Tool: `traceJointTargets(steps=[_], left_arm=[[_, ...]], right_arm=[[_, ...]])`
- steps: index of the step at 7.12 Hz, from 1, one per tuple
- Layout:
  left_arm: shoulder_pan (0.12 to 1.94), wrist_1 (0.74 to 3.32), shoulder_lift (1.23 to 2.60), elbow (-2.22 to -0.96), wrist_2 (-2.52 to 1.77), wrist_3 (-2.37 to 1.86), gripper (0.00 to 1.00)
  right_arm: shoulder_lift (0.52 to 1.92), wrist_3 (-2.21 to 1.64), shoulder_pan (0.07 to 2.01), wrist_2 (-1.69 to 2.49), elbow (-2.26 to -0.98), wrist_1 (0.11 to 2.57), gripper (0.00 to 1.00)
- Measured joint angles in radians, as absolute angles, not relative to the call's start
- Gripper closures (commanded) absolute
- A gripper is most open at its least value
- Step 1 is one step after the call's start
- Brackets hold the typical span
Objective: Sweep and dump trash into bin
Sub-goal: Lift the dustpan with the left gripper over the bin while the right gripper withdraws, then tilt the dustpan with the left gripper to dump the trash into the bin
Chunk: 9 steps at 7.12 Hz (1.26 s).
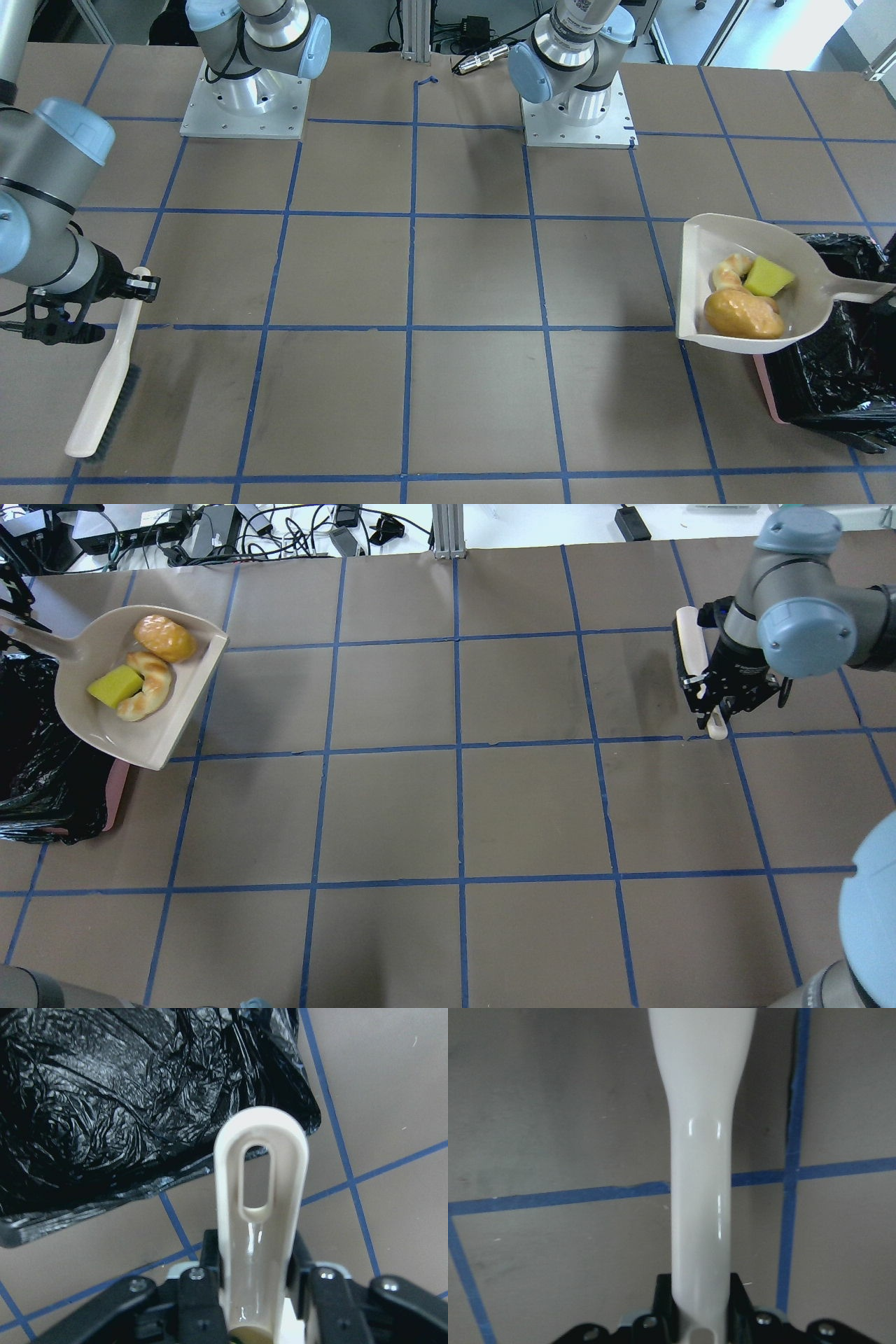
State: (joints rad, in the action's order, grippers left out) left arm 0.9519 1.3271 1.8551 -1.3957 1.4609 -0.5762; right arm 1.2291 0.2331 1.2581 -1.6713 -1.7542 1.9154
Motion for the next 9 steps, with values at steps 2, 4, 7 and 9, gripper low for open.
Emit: traceJointTargets(steps=[2, 4, 7, 9], left_arm=[[0.881, 1.321, 1.907, -1.290, 1.460, -0.435, 1.00], [0.835, 1.320, 1.977, -1.179, 1.458, -0.360, 1.00], [0.803, 1.277, 2.077, -1.066, 1.442, -0.231, 1.00], [0.781, 1.193, 2.126, -1.059, 1.409, -0.176, 1.00]], right_arm=[[1.226, 0.330, 1.215, -1.674, -1.768, 1.967, 1.00], [1.218, 0.372, 1.209, -1.676, -1.769, 1.974, 1.00], [1.195, 0.376, 1.209, -1.729, -1.766, 1.971, 1.00], [1.188, 0.370, 1.209, -1.735, -1.766, 1.969, 0.87]])
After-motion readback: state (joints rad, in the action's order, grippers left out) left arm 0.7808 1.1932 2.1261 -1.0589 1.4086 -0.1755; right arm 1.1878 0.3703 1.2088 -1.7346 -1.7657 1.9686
